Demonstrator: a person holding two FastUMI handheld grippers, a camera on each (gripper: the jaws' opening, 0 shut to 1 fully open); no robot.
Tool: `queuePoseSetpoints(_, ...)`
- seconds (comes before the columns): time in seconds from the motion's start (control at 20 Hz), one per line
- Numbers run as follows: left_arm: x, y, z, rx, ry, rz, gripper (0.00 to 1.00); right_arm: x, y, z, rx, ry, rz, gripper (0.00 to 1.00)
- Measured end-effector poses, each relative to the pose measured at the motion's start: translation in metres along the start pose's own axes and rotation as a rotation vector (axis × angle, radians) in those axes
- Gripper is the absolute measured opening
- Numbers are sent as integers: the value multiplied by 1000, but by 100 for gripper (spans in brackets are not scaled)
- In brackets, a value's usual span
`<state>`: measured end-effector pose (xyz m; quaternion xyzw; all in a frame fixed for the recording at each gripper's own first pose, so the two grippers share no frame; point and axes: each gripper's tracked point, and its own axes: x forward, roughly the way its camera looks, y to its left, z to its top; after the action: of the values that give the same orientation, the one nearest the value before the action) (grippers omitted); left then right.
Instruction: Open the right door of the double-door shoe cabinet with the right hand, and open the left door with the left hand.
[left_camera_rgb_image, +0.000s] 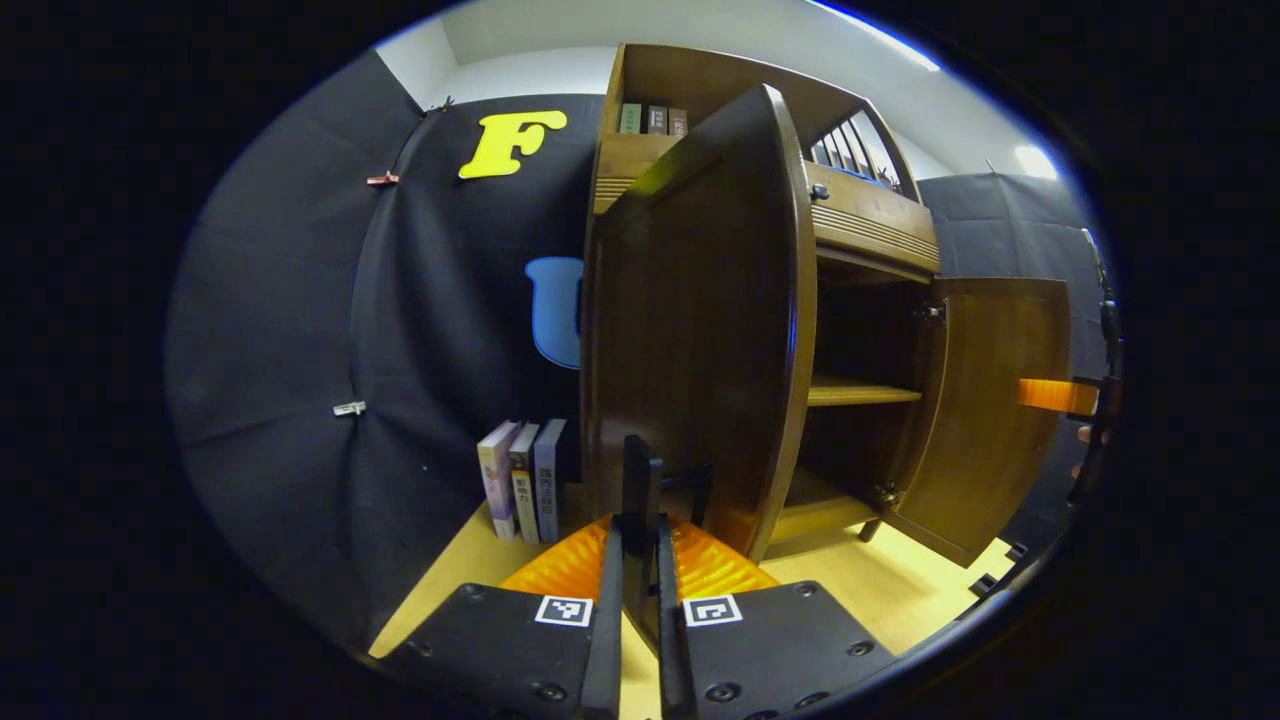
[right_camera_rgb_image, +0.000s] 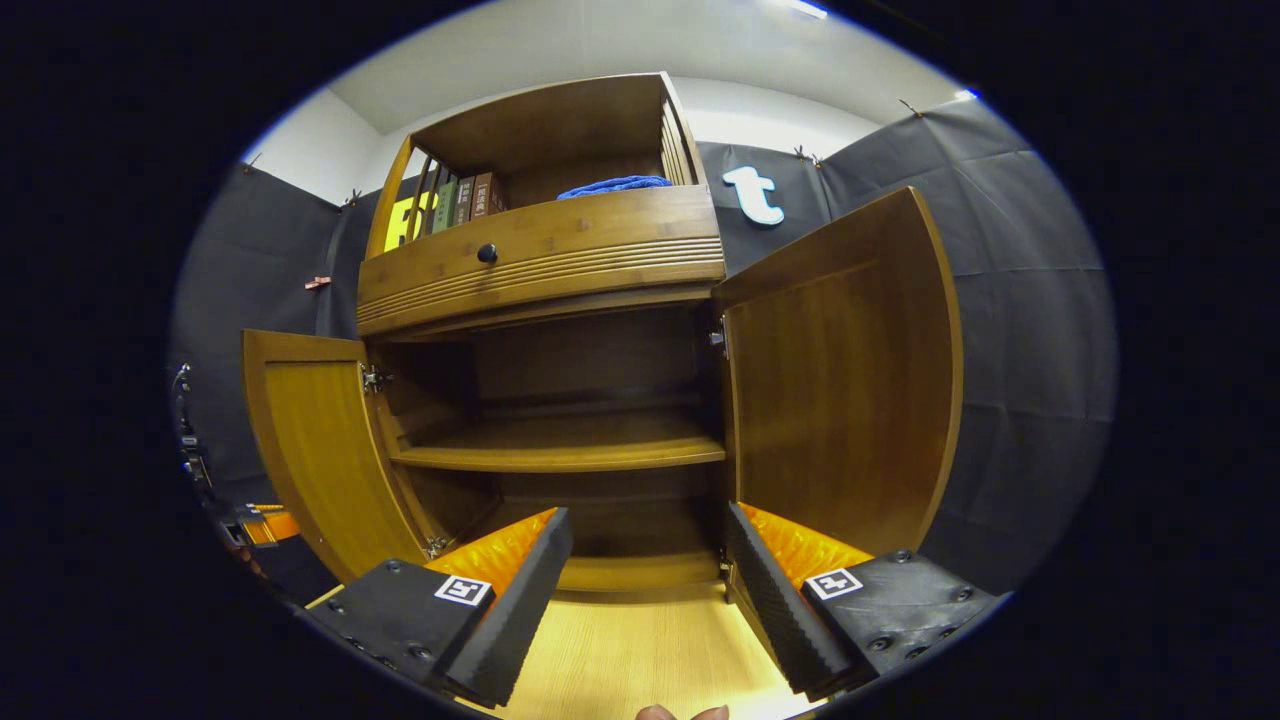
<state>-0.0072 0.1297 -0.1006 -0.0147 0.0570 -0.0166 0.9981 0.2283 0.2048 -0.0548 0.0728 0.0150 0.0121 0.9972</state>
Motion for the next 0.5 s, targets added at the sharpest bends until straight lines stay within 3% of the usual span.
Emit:
queuePoseSetpoints(0.2, -5, 35, 1, 0, 5, 71, 21, 0, -1, -1, 11, 5, 11, 98)
queuePoseSetpoints(0.25, -9, 42, 2, -6, 9, 81, 13, -2, 3, -1, 15, 9, 19, 98)
queuePoseSetpoints(0.35, -7, 53, 0, -28, 19, 85, 13, -1, 1, -2, 10, 14, 27, 98)
queuePoseSetpoints(0.4, -9, 56, 2, -32, 19, 90, 7, -1, 1, -1, 3, 17, 30, 98)
queuePoseSetpoints(0.45, -11, 56, 2, -28, 21, 89, 16, -3, 2, -1, -3, 21, 33, 98)
queuePoseSetpoints(0.5, -13, 56, 4, -18, 20, 95, 18, -4, 3, 1, -4, 24, 38, 98)
